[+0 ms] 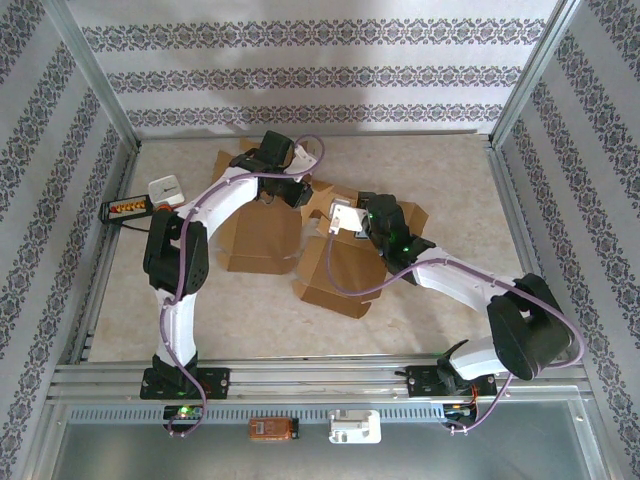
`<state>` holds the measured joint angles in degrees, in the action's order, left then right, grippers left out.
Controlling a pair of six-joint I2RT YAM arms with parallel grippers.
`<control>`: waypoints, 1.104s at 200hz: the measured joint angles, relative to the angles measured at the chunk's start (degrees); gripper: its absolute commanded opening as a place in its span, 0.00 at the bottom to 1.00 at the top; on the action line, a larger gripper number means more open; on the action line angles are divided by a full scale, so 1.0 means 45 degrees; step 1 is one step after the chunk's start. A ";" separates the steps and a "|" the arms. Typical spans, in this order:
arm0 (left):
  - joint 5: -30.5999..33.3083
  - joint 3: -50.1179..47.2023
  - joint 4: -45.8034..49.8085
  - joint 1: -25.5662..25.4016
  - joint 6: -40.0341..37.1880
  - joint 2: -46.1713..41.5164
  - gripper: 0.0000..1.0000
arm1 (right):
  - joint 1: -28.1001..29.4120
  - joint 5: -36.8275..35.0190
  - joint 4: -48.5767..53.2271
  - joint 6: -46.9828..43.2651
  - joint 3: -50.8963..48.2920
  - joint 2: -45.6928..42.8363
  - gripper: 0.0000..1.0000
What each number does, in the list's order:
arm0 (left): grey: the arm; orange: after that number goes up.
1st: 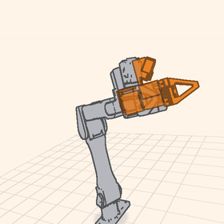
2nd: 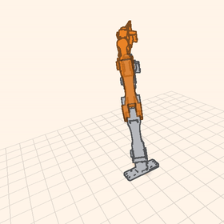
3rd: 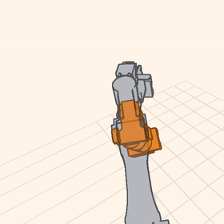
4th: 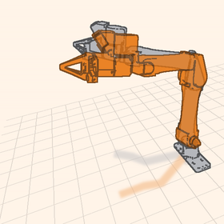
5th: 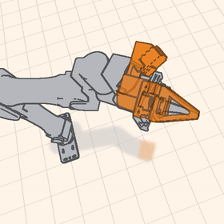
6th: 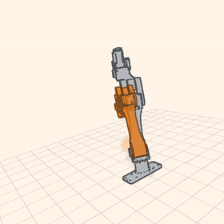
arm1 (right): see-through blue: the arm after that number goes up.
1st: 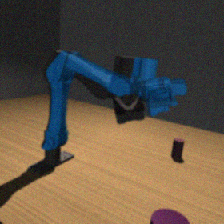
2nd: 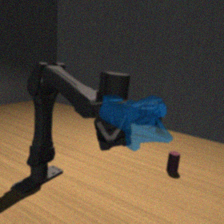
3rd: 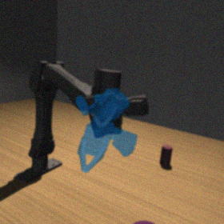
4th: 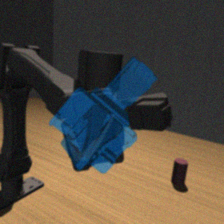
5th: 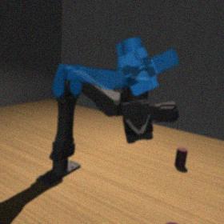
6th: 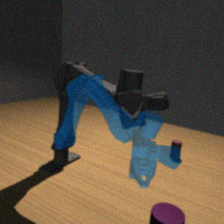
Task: Fold the paper box
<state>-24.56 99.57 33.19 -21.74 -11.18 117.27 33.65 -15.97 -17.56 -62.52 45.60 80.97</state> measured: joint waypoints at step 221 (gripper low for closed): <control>-0.1146 -0.2098 -0.3871 0.0097 -0.1525 -0.0277 0.00 | -0.4838 0.7757 1.1152 1.6130 0.8956 0.2171 0.83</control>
<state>-29.71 90.13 15.77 -21.30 -18.04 116.03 11.88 18.94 32.62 10.07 85.91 90.74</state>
